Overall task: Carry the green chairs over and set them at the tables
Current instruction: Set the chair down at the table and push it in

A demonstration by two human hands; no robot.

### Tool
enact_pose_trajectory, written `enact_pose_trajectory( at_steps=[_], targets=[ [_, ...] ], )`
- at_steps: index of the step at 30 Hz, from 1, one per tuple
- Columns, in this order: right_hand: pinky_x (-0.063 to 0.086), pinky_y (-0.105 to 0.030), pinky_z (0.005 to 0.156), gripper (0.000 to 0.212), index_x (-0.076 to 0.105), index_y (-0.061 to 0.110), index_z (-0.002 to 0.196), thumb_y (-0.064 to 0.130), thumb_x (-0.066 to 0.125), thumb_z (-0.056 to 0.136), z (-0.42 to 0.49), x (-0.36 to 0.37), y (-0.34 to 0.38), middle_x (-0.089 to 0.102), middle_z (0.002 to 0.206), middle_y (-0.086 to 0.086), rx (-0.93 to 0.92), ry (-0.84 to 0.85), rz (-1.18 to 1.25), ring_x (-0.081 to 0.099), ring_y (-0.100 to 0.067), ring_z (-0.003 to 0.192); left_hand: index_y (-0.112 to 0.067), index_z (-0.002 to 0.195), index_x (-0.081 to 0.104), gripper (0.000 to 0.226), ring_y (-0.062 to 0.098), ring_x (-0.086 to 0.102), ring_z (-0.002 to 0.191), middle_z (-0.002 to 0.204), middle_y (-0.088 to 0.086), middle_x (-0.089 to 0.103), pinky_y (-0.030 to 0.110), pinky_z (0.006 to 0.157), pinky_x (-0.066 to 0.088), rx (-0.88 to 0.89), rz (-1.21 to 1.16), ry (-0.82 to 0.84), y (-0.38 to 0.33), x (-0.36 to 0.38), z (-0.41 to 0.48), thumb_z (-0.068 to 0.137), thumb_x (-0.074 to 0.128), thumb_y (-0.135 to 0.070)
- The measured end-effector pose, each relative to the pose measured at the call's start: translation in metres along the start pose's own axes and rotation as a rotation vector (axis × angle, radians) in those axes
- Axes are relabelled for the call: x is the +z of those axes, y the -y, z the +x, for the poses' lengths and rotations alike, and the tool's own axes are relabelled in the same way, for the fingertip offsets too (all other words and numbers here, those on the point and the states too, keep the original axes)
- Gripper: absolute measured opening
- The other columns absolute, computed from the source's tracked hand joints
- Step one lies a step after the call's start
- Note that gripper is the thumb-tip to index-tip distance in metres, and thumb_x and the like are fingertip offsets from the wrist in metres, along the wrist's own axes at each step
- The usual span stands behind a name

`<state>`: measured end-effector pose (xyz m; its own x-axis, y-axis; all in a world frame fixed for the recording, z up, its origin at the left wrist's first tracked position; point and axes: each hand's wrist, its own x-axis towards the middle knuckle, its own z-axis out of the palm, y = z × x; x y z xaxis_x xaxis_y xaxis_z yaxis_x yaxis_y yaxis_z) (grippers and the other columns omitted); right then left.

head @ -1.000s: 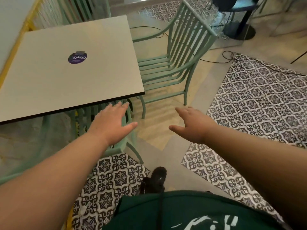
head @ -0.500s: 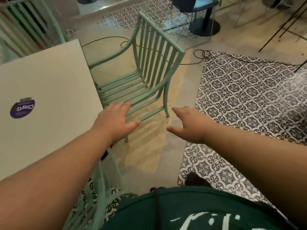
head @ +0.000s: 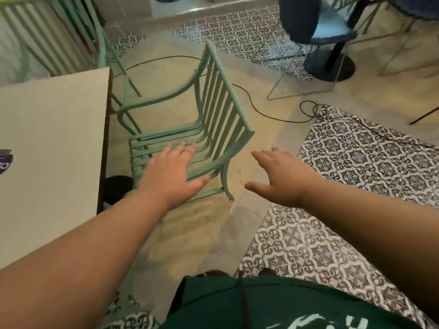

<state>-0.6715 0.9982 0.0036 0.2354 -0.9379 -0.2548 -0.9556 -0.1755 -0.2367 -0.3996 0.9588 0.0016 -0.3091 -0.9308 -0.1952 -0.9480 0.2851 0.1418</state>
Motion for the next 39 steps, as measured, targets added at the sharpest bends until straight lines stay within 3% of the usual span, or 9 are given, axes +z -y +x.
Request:
enact_pose_trajectory(
  at_steps=[10,16,28,32,39],
  targets=[
    [0.018,-0.045,0.122,0.092,0.022,0.021,0.159,0.076,0.042,0.088,0.149,-0.089,-0.101,0.037,0.160,-0.005,-0.227,-0.048,-0.050,0.021,-0.033,0.151,-0.031,0.161,0.018,0.089,0.027,0.018,0.154,0.167,0.001,0.024,0.049,0.121,0.021,-0.200,-0.094,-0.138,-0.033,-0.040,0.129,0.089,0.040,-0.077],
    [0.018,-0.046,0.122,0.099,0.021,0.020,0.160,0.082,0.030,0.082,0.230,-0.122,-0.154,0.035,0.161,-0.006,-0.303,-0.034,-0.055,0.020,-0.034,0.152,-0.028,0.161,0.018,0.089,0.029,0.019,0.153,0.167,0.003,0.026,0.049,0.124,0.022,-0.271,-0.097,-0.154,-0.061,-0.056,0.219,0.090,0.041,-0.076],
    [0.014,-0.044,0.122,0.095,0.018,0.022,0.160,0.079,0.034,0.085,0.369,-0.179,-0.259,0.029,0.164,-0.005,-0.656,0.094,-0.157,0.014,-0.031,0.153,-0.026,0.160,0.023,0.090,0.030,0.022,0.152,0.166,0.006,0.029,0.046,0.121,0.023,-0.726,-0.151,-0.245,-0.138,-0.054,0.289,0.089,0.044,-0.076],
    [0.015,-0.046,0.122,0.093,0.019,0.022,0.160,0.076,0.037,0.087,0.404,-0.184,-0.256,0.027,0.165,-0.005,-0.768,0.153,-0.214,0.013,-0.030,0.153,-0.029,0.161,0.020,0.094,0.029,0.021,0.153,0.167,0.005,0.025,0.047,0.121,0.023,-0.910,-0.212,-0.262,-0.164,-0.041,0.286,0.084,0.037,-0.081],
    [0.021,-0.048,0.123,0.094,0.026,0.018,0.159,0.077,0.037,0.086,0.473,-0.181,-0.188,0.033,0.162,-0.008,-1.005,0.162,-0.268,0.018,-0.032,0.153,-0.034,0.162,0.012,0.090,0.027,0.015,0.155,0.169,0.000,0.017,0.049,0.122,0.021,-1.188,-0.264,-0.228,-0.157,-0.016,0.286,0.089,0.035,-0.081]
  ],
)
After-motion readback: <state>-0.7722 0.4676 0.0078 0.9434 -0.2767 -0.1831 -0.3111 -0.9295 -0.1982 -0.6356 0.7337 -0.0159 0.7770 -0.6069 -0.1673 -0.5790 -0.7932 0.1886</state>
